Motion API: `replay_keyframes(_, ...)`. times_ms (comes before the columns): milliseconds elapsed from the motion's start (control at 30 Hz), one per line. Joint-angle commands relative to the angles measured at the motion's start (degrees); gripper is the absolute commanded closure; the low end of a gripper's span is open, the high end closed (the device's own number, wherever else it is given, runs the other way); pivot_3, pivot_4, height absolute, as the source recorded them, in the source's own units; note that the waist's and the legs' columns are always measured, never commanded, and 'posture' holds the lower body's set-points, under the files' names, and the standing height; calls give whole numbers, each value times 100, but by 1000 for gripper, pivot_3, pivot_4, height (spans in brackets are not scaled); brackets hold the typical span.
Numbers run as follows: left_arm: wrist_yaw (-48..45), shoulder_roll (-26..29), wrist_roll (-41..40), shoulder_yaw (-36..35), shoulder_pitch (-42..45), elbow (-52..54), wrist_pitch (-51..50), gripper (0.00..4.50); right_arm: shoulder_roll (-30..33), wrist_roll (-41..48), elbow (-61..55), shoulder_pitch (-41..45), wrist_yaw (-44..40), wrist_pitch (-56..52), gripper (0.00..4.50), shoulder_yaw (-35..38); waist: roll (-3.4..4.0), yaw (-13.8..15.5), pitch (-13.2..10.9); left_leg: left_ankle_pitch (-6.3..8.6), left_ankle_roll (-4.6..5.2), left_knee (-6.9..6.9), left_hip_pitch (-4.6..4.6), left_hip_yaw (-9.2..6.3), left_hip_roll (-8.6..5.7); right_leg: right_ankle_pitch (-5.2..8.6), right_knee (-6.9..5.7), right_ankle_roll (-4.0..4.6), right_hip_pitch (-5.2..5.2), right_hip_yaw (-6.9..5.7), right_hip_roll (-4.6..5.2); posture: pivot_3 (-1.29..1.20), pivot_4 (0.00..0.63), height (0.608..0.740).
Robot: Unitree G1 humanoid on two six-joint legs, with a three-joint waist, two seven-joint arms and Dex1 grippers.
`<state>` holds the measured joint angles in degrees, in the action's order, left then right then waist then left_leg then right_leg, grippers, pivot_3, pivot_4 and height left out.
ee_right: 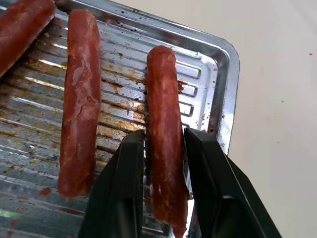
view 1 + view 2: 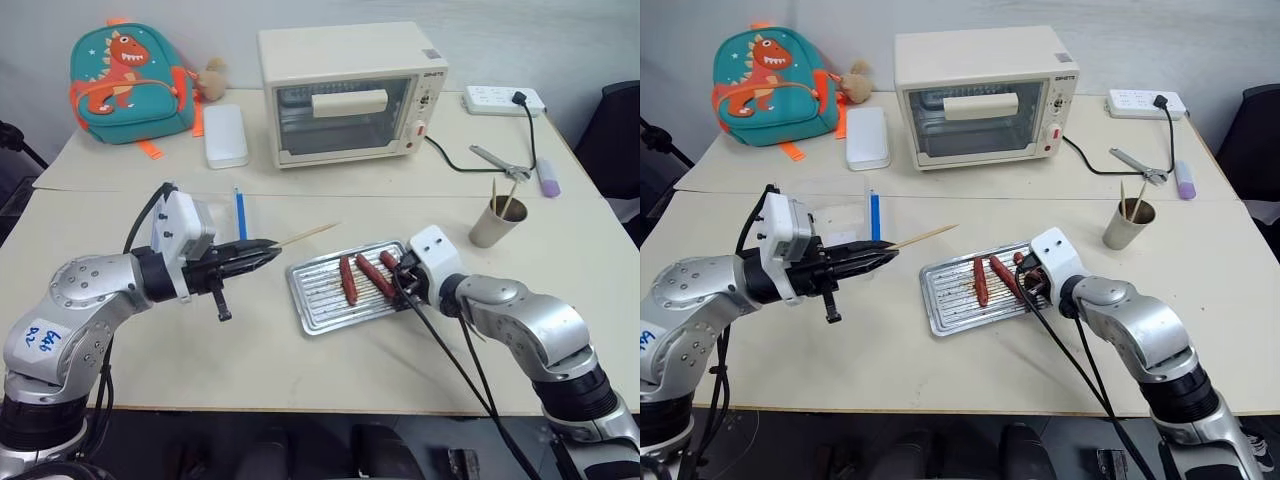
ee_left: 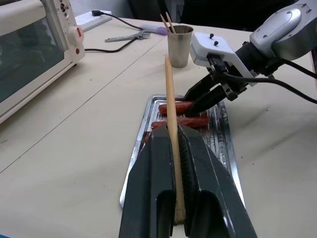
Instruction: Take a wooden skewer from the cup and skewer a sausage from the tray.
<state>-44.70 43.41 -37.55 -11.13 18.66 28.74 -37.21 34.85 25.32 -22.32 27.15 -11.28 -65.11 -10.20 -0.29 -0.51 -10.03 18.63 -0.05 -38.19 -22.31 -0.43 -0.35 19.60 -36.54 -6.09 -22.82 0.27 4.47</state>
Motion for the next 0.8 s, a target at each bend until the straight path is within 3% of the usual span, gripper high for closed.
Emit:
replay_keyframes(33, -44, 20, -32, -60, 33, 81, 142, 4500, -74, -149, -11, -51, -63, -12, 4211, 151, 0, -1, 0, 0, 0, 0, 0, 0, 0, 0, 0, 0, 0, 0, 0, 0, 150, 740)
replay_keyframes(267, -110, 28, 0, -42, 15, 9, 218, 4500, -82, -225, -99, -52, -237, -103, 4211, 251, 0, -6, 0, -1, -1, 0, 1, 1, 0, 0, -3, 0, 0, 0, 0, 0, 150, 740)
replay_keyframes(400, -197, 46, 36, -9, 17, -62, 270, 4500, 224, -115, -196, 187, -668, -172, 4211, 402, 0, 0, 0, -1, -1, 0, 1, 1, -1, 0, -3, 0, 0, 1, 1, 0, 150, 740)
replay_keyframes(633, -878, 362, 89, 186, 93, -331, 425, 4500, 2372, 762, -341, 978, -3986, 605, 4211, 425, 6, 11, -7, 1, 4, 4, 0, 6, -2, 0, 3, 0, -4, 2, -2, 0, 150, 740)
replay_keyframes(800, -1530, 642, 141, 452, 208, -455, 607, 4500, 3231, 1155, -20, 1623, -5988, 973, 4211, 285, 5, 9, -10, 6, 12, 1, 3, 12, 0, 1, 5, 1, 2, 5, -1, 0, 150, 740)
